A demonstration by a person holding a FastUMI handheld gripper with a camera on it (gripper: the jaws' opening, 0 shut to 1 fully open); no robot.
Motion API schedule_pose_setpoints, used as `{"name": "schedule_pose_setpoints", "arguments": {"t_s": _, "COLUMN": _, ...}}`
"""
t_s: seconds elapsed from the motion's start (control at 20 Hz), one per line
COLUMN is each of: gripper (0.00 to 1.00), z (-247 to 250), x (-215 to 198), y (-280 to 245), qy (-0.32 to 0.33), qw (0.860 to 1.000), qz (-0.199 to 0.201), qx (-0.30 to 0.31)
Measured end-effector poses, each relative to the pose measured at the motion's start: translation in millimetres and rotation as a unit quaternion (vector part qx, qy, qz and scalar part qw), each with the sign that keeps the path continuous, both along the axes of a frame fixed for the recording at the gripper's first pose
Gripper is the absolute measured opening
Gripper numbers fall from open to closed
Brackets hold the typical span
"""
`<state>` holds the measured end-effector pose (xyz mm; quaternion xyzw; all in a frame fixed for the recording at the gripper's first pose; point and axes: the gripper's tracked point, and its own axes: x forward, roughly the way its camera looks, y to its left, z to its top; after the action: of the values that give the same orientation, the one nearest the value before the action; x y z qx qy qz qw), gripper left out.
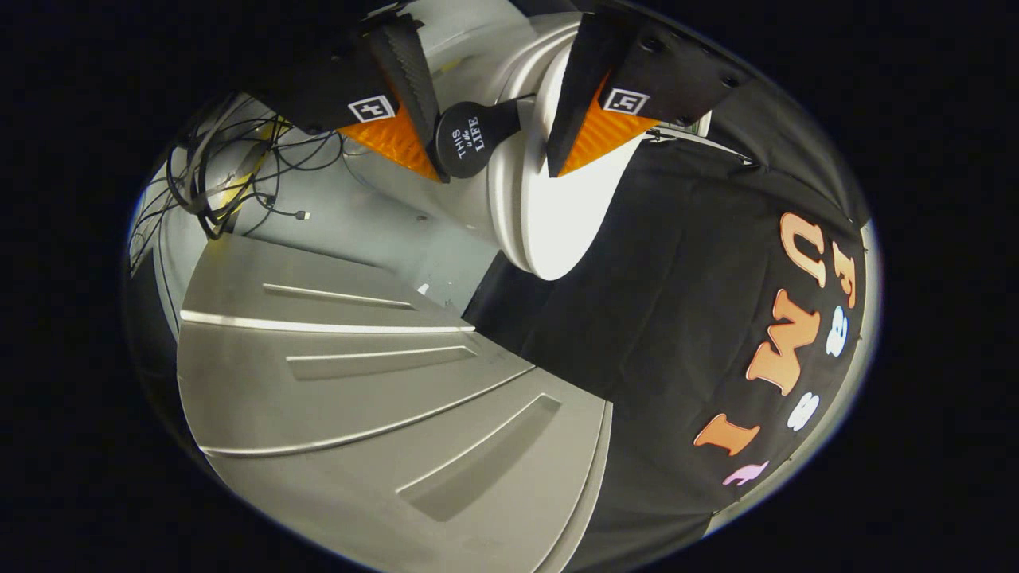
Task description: Open the toilet lid.
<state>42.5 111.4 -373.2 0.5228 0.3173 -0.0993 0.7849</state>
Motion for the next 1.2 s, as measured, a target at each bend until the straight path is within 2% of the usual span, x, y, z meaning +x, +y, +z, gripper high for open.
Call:
{"name": "schedule_pose_setpoints", "arguments": {"t_s": 0.15, "gripper": 0.77, "z": 2.6, "x": -0.1, "y": -2.8, "qy": -0.007, "qw": 1.000, "qz": -0.001, "qx": 0.021}}
{"name": "schedule_pose_setpoints", "arguments": {"t_s": 0.25, "gripper": 0.68, "z": 2.3, "x": -1.6, "y": 1.3, "qy": -0.007, "qw": 1.000, "qz": -0.001, "qx": 0.025}}
{"name": "schedule_pose_setpoints", "arguments": {"t_s": 0.3, "gripper": 0.68, "z": 4.5, "x": -0.8, "y": 2.3, "qy": -0.014, "qw": 0.999, "qz": -0.001, "qx": 0.032}}
{"name": "schedule_pose_setpoints", "arguments": {"t_s": 0.4, "gripper": 0.62, "z": 5.1, "x": -2.7, "y": 3.2, "qy": -0.014, "qw": 0.999, "qz": -0.002, "qx": 0.040}}
{"name": "schedule_pose_setpoints", "arguments": {"t_s": 0.65, "gripper": 0.62, "z": 4.0, "x": -11.0, "y": 4.0, "qy": -0.011, "qw": 0.998, "qz": -0.009, "qx": 0.066}}
{"name": "schedule_pose_setpoints", "arguments": {"t_s": 0.75, "gripper": 0.61, "z": 4.0, "x": -18.3, "y": -2.9, "qy": 0.002, "qw": 0.998, "qz": -0.026, "qx": 0.052}}
{"name": "schedule_pose_setpoints", "arguments": {"t_s": 0.9, "gripper": 0.35, "z": 2.9, "x": -27.4, "y": -5.3, "qy": 0.013, "qw": 0.999, "qz": -0.027, "qx": 0.038}}
{"name": "schedule_pose_setpoints", "arguments": {"t_s": 1.05, "gripper": 0.35, "z": 3.2, "x": -25.2, "y": -11.5, "qy": 0.009, "qw": 0.999, "qz": -0.034, "qx": 0.034}}
{"name": "schedule_pose_setpoints", "arguments": {"t_s": 1.15, "gripper": 0.21, "z": 4.3, "x": -19.7, "y": -8.9, "qy": -0.001, "qw": 0.999, "qz": -0.033, "qx": 0.043}}
{"name": "schedule_pose_setpoints", "arguments": {"t_s": 1.2, "gripper": 0.21, "z": 9.1, "x": -17.2, "y": -10.0, "qy": -0.010, "qw": 0.998, "qz": -0.038, "qx": 0.048}}
